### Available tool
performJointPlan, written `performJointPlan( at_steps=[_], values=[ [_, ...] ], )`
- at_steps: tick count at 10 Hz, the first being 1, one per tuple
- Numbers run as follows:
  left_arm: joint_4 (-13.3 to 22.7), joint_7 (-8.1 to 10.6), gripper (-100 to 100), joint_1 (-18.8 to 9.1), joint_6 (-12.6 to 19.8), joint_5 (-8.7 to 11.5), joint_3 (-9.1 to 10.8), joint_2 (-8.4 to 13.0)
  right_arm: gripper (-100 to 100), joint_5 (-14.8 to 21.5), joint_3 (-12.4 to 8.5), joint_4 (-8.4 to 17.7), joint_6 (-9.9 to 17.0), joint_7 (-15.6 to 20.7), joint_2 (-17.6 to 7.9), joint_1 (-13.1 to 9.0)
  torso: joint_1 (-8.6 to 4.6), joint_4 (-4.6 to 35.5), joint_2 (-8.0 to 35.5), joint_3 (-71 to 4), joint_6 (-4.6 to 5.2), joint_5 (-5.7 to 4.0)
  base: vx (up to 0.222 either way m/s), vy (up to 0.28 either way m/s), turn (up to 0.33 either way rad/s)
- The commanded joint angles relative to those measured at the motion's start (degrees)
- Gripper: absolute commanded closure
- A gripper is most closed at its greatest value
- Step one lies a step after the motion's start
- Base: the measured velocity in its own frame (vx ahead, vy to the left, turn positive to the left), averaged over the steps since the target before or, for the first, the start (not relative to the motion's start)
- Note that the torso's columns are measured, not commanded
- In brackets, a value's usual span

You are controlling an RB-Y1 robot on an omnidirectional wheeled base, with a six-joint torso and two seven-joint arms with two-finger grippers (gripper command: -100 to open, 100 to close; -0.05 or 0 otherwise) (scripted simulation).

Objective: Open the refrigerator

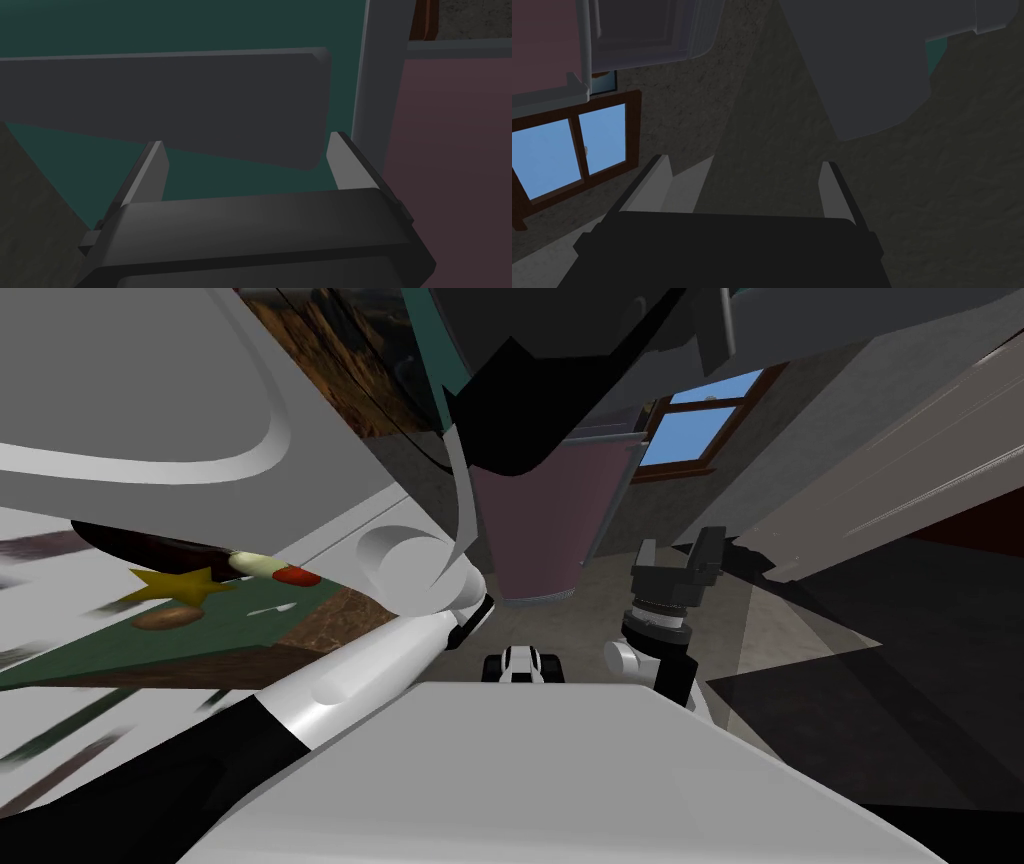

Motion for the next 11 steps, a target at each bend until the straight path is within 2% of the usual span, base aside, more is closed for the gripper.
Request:
performJointPlan(
  at_steps=[1, 4, 5, 6, 11],
  values=[
    [-0.2, 0.23, -100, -0.8, -1.9, -0.6, 1.68, 0.1, 0, 0.0, 0.0, 0.0, 0.0, 0.0, 0.0, 0.0, 0.06, 0.0, 0.0, 0.0, -0.01, 0.04, 0.0, 0.0, 0.0],
    [-0.2, 0.23, -100, -0.8, -1.9, -0.6, 1.68, 0.1, 0, 0.0, 0.0, 0.0, 0.0, 0.0, 0.0, 0.0, 0.09, -0.1, -0.1, 0.2, -0.05, 0.03, 0.001, -0.002, 0.0],
    [0.2, 0.22, -100, 0.5, -0.6, 0.3, 0.22, 0.1, 0, 0.0, 0.0, 0.0, 0.0, 0.0, 0.0, 0.0, 0.1, -0.1, -0.2, 0.2, -0.07, 0.06, 0.001, -0.009, -0.011],
    [0.3, 0.22, 0, 0.6, -0.4, 0.5, 0.01, 0.1, 0, 0.0, 0.0, 0.0, 0.0, 0.0, 0.0, 0.0, -0.07, -0.4, -0.3, 0.4, -0.03, -0.17, -0.001, -0.008, -0.009],
    [0.5, 0.42, 0, 1.2, 0.3, 0.8, -0.56, 0.0, 0, 0.0, 0.0, 0.0, 0.0, 0.0, 0.0, 0.0, -0.95, -0.8, -0.7, 0.4, 0.09, -0.79, 0.0, 0.0, 0.0]
  ],
)
